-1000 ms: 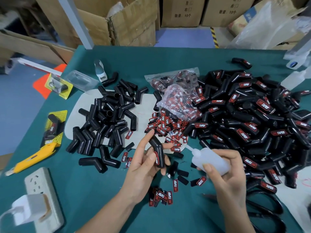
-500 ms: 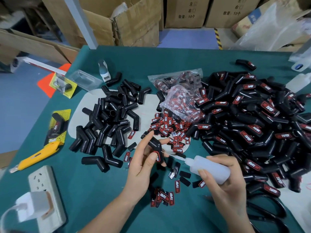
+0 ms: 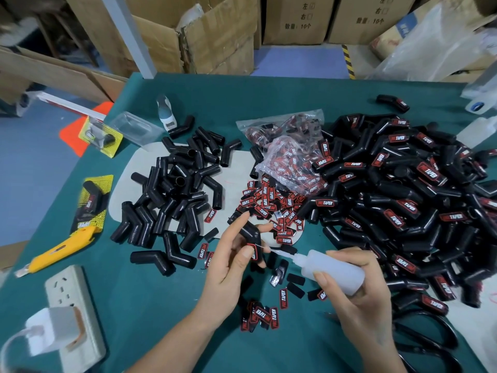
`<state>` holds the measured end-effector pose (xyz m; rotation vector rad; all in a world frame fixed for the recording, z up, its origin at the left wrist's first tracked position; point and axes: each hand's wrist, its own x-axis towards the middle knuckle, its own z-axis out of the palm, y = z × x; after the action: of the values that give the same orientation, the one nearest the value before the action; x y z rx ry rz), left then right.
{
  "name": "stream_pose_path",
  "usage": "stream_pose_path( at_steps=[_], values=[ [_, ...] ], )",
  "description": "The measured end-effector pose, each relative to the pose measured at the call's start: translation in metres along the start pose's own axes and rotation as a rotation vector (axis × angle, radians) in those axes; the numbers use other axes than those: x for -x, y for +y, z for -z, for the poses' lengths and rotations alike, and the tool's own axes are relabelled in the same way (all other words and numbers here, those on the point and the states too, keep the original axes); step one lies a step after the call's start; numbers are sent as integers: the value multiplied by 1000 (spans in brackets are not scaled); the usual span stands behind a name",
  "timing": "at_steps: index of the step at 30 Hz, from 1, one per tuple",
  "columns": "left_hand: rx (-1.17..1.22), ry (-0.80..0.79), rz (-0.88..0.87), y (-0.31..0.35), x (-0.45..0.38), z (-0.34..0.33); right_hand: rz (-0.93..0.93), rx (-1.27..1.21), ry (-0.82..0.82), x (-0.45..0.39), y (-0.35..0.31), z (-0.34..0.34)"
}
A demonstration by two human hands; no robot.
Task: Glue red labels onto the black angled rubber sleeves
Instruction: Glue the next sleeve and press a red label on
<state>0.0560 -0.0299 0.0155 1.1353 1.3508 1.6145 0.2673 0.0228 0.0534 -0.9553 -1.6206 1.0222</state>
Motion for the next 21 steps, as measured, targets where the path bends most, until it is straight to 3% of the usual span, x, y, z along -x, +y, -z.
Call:
stream_pose_path(
  at_steps=[21],
  values=[
    [-17, 21, -33, 5, 0, -3, -81, -35, 70, 1, 5, 2]
  ],
)
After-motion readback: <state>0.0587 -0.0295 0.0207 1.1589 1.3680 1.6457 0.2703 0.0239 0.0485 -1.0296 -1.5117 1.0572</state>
